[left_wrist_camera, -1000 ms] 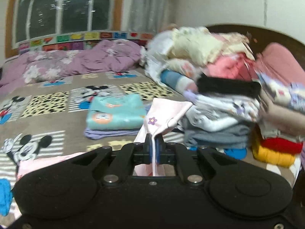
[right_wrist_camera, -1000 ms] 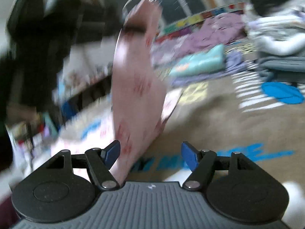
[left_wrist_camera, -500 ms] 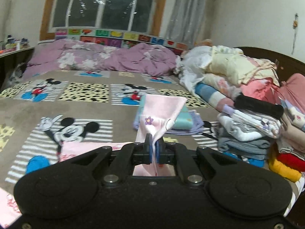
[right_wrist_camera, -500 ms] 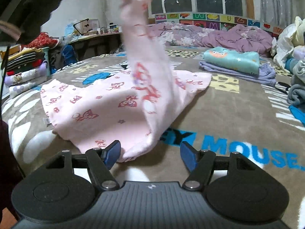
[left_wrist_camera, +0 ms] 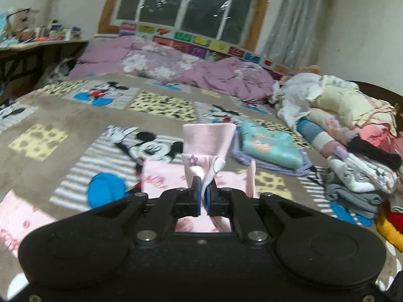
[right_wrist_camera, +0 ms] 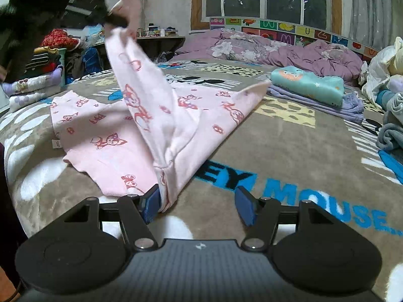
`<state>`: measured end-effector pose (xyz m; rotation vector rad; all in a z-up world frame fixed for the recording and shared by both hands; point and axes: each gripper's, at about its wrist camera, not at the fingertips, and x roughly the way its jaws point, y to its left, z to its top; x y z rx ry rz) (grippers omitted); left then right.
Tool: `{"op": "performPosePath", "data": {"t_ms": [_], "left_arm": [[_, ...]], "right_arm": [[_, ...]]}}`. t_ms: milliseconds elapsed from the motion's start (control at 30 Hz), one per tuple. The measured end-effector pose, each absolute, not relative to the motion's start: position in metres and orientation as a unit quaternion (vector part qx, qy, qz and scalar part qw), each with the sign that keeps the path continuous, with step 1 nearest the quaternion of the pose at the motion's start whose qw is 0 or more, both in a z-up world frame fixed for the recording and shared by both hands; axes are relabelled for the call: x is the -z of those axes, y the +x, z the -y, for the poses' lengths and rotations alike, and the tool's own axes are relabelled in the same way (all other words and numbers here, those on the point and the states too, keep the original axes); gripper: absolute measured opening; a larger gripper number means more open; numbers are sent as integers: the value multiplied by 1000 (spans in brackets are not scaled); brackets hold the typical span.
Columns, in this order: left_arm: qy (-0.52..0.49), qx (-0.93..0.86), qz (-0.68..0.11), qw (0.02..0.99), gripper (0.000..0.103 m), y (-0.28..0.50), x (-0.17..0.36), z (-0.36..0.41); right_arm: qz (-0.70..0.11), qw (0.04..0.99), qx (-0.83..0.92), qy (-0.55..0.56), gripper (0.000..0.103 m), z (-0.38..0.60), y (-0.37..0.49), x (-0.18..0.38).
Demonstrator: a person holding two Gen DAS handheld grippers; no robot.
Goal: Fold clothes
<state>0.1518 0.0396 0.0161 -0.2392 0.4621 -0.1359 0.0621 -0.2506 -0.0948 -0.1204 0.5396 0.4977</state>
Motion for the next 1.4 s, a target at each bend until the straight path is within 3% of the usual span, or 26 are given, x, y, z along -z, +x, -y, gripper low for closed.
{"op": "performPosePath", "data": {"t_ms": [433,567,700,900,1133,1400], "left_arm": [[-161,15,-298,941,3,146,65,-87],[-176,18,-315,932,5,143,79,-91],[-164,-6,-313,935,35,132,78,-96],[-155,-32,-269,950,37,119,43,-112],[-150,65,-290,943,37,189,15,-66],[-174,128,-343,914,37,292,23,-4]], "right_arm": [[-262,924,-258,-101,62,246,50,91],[-227,924,-278,-133,57,239,37,84],[-203,919,-310,-137,57,231,34,76],[-200,906,-347,-133,57,215,40,74],[-216,899,-362,-121,59,205,53,79],[-230,894,-375,-89,59,210,66,84]]}}
